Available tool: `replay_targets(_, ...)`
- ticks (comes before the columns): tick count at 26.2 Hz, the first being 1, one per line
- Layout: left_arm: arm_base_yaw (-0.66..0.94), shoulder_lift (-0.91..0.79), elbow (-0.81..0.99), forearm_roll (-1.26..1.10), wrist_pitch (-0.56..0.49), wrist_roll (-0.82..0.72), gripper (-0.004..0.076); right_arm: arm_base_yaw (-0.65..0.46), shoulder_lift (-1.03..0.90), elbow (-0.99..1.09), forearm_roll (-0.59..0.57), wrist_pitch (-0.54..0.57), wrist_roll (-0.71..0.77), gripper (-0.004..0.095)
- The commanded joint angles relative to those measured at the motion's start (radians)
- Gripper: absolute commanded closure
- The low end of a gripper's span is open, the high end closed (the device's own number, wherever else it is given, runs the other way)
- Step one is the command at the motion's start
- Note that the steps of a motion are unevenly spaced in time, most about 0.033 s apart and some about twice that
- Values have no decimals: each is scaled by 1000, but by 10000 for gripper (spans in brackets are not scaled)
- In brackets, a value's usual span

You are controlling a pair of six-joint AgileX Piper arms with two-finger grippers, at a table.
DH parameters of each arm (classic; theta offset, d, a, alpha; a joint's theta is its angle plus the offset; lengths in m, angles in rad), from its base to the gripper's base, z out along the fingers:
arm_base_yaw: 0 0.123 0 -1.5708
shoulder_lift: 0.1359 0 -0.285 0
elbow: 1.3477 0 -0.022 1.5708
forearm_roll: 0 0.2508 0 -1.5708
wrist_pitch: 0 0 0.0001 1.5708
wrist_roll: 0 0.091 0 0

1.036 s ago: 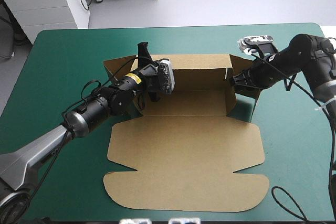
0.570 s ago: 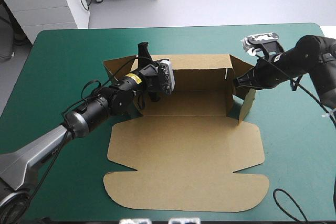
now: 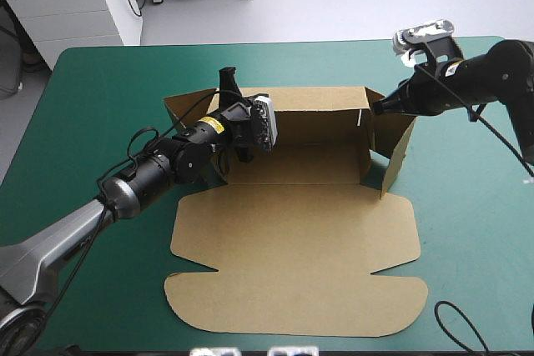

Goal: Fold the box

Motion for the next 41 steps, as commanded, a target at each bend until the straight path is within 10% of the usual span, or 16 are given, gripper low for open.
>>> replay_targets(1, -7, -62, -29, -17, -53, 57, 731, -9, -41, -65, -41, -143, 50, 926)
replay_targets(41, -32, -43, -29, -78, -79, 139, 731, -9, 123, -70, -103, 32, 150, 927)
